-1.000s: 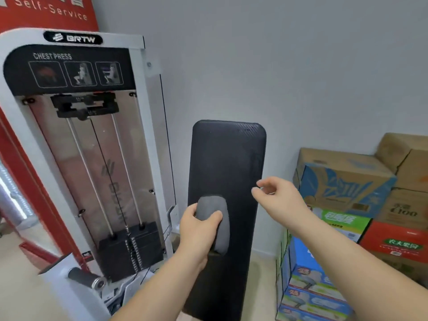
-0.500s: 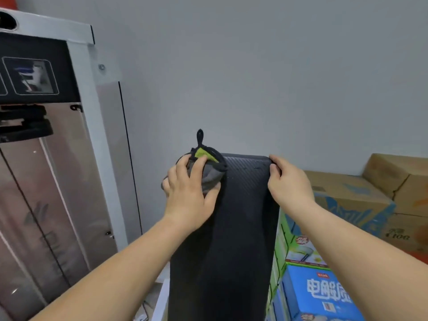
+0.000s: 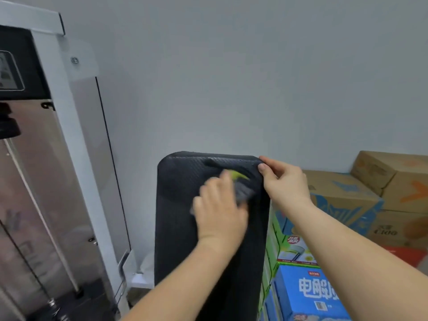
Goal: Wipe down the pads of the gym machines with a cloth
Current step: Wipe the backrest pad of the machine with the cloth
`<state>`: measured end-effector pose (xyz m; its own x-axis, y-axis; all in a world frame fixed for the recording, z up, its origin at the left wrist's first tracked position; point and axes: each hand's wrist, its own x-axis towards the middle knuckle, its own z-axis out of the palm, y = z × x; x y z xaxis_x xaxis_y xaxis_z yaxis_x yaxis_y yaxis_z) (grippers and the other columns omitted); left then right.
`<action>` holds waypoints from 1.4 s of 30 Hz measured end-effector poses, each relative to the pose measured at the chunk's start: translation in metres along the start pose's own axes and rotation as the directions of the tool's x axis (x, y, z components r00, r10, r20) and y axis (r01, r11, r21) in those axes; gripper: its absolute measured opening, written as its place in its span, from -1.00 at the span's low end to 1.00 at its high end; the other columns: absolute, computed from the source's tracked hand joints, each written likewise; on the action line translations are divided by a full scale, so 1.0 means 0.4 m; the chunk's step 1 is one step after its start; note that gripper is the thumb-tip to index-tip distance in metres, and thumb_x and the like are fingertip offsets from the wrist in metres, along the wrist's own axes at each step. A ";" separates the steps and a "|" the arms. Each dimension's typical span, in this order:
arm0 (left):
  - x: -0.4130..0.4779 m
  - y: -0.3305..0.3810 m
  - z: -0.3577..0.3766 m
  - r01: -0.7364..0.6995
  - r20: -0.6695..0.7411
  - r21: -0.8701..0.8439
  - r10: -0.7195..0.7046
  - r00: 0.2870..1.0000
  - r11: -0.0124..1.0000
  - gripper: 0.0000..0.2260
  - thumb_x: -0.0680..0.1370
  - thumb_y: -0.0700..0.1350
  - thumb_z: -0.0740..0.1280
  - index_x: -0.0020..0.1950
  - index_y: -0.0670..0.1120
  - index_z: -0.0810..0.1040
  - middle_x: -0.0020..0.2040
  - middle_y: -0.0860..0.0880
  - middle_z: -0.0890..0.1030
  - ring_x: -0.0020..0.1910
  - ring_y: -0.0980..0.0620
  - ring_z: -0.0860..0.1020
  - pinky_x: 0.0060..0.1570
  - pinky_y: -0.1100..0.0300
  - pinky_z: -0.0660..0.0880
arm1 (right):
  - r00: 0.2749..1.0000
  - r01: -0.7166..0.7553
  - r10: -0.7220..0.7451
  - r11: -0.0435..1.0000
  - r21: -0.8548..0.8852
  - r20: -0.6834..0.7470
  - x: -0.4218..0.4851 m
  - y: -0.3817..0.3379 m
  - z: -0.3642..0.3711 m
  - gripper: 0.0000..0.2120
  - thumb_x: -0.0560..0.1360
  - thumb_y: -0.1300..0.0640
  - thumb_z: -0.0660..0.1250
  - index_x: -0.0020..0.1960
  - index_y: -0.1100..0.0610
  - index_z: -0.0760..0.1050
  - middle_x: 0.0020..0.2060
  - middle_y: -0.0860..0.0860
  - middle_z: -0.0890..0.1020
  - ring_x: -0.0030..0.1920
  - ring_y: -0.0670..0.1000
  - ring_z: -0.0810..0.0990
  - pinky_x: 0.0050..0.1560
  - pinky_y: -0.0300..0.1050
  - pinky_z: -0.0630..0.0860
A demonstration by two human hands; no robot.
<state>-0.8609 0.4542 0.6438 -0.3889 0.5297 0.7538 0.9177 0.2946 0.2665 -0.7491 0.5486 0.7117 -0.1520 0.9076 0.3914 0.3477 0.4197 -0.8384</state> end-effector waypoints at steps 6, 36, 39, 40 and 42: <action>0.022 -0.130 -0.031 -0.522 -0.011 0.069 0.524 0.851 0.850 -0.46 0.42 -0.07 0.42 0.40 -0.08 0.51 0.13 -0.13 0.56 -0.09 -0.19 0.50 -0.21 -0.01 0.38 | 0.998 0.003 -0.001 0.999 -0.040 0.058 -0.003 -0.009 -0.009 -0.74 0.59 -0.05 0.37 0.26 -0.12 0.66 0.12 -0.14 0.72 0.16 -0.16 0.63 0.27 -0.09 0.55; 0.070 -0.017 -0.025 -0.832 0.145 0.014 0.822 0.551 0.555 -0.59 0.47 -0.20 0.39 0.32 -0.11 0.51 0.10 -0.14 0.54 -0.11 -0.15 0.47 -0.25 -0.01 0.42 | 0.846 -0.523 0.394 0.743 0.418 0.360 -0.063 0.041 -0.084 -0.72 0.69 0.00 0.13 0.09 0.06 0.60 0.01 0.05 0.71 -0.02 0.04 0.67 0.12 0.09 0.59; 0.197 -0.049 -0.066 -0.677 0.044 0.032 0.675 0.736 0.736 -0.62 0.48 -0.24 0.38 0.30 -0.12 0.54 0.09 -0.17 0.54 -0.09 -0.21 0.50 -0.25 -0.03 0.42 | 0.887 -0.443 0.378 0.860 0.253 0.265 -0.069 0.050 -0.094 -0.77 0.66 0.02 0.21 0.11 0.10 0.59 0.02 0.07 0.64 -0.01 0.06 0.59 0.18 0.19 0.57; 0.229 -0.046 -0.078 -0.483 -0.001 -0.014 0.483 0.875 0.875 -0.58 0.47 -0.23 0.40 0.34 -0.11 0.51 0.11 -0.17 0.52 -0.03 -0.22 0.51 -0.21 -0.04 0.45 | 0.908 -0.395 0.346 0.894 0.209 0.237 -0.068 0.043 -0.096 -0.76 0.67 0.01 0.20 0.15 0.11 0.58 0.05 0.06 0.63 0.03 0.06 0.59 0.18 0.17 0.56; 0.229 -0.023 -0.095 -0.129 0.042 -0.061 0.132 0.990 0.990 -0.53 0.51 -0.14 0.38 0.42 -0.08 0.42 0.17 -0.15 0.47 0.08 -0.18 0.47 -0.11 -0.06 0.49 | 0.952 -0.261 0.238 0.960 0.106 0.191 -0.066 0.014 -0.095 -0.71 0.69 0.01 0.16 0.31 0.06 0.53 0.17 -0.02 0.60 0.15 0.02 0.57 0.23 0.10 0.52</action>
<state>-0.9019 0.4699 0.7332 -0.2673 0.5972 0.7562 0.9635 0.1746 0.2027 -0.7081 0.5266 0.7112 -0.2385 0.9659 0.1009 0.2751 0.1668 -0.9468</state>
